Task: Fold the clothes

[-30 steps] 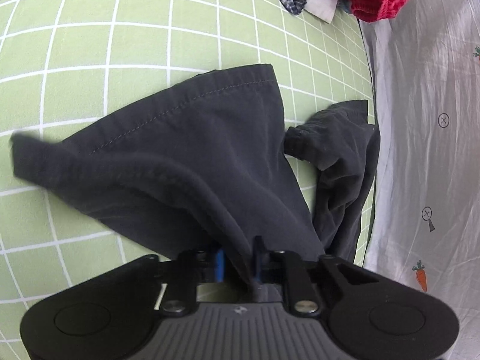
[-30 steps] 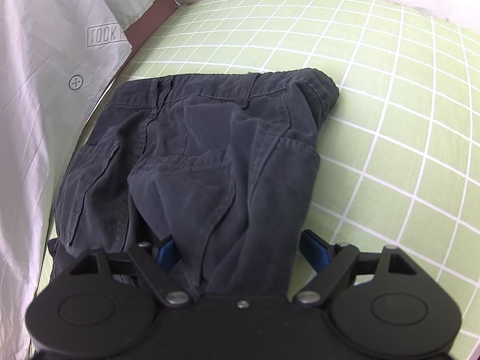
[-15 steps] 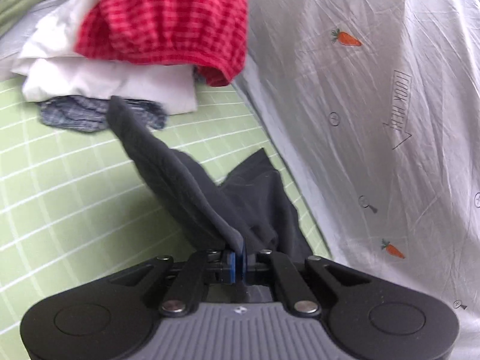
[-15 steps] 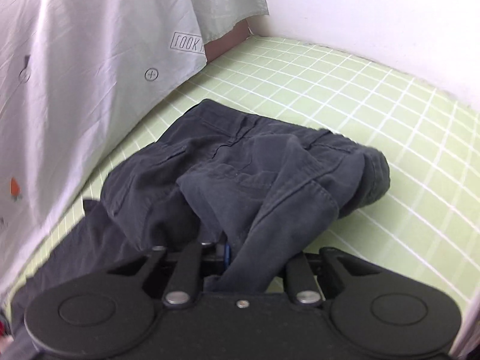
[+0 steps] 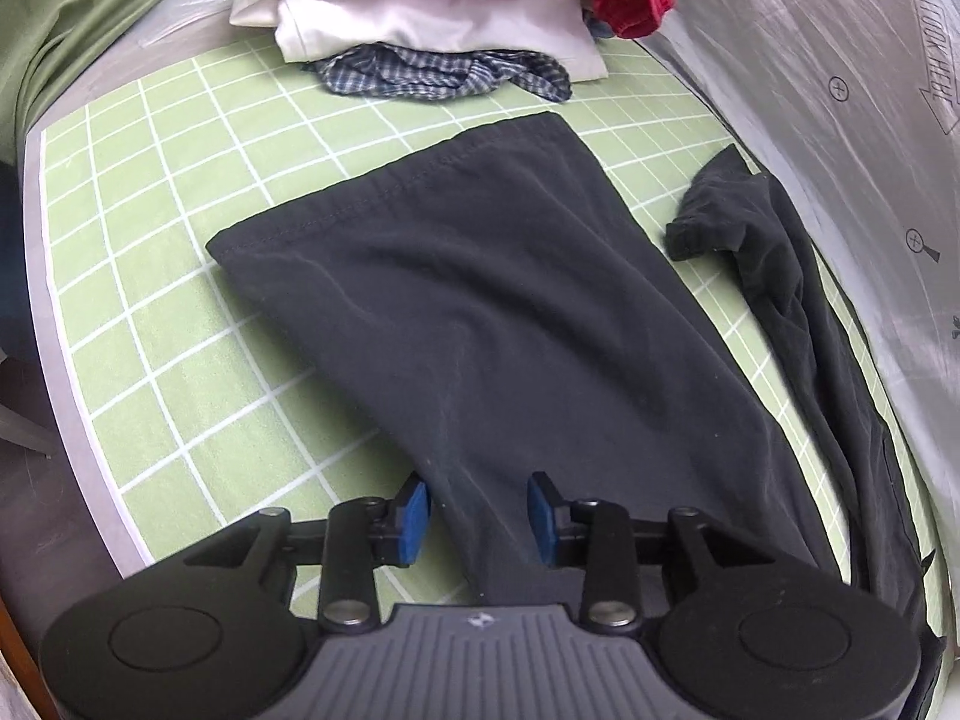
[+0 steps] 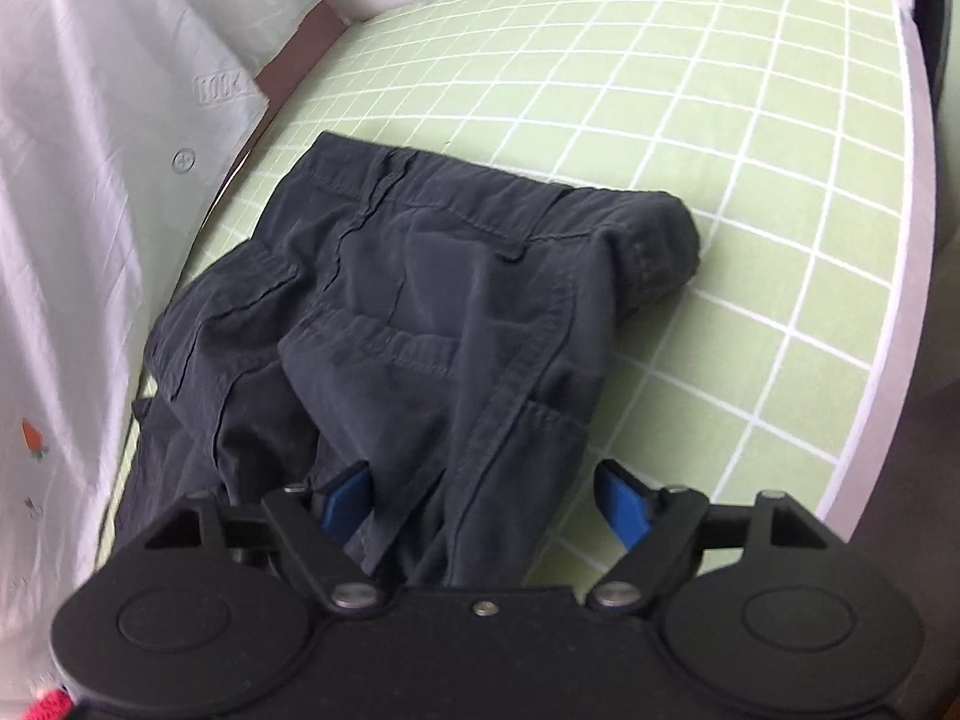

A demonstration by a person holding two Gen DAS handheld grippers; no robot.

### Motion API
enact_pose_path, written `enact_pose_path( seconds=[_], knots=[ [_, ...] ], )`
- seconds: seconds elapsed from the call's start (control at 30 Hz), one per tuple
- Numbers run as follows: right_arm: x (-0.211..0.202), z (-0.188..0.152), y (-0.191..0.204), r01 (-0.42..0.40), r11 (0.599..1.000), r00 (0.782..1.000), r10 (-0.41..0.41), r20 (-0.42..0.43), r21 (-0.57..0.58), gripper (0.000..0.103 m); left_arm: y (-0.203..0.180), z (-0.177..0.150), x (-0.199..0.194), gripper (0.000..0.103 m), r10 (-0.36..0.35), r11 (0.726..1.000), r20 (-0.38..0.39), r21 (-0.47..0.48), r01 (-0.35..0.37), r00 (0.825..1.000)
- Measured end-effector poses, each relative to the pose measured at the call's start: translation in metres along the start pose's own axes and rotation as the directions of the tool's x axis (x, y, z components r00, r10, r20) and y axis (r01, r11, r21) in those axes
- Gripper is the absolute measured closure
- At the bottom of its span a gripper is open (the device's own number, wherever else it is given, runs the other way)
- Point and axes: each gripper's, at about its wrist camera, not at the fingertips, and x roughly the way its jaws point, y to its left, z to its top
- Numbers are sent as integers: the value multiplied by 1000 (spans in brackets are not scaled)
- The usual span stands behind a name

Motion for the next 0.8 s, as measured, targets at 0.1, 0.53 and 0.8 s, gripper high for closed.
enact_pose_path(
  seconds=[0.1,0.53,0.8],
  knots=[
    [5,10,-5,-27,998,999,26,29,49,25,-12,-5,-3,61,3,1000,18,-4,-3,1000],
    [-24,62,51,273,863,927,-119,355,-425,79,-15,-14,-28,60,98,992,81,-86,-91,992],
    [-16,37,62,613,741,745,-428,511,-273,14,-3,-14,-30,51,109,994,49,-13,-109,993]
  ],
)
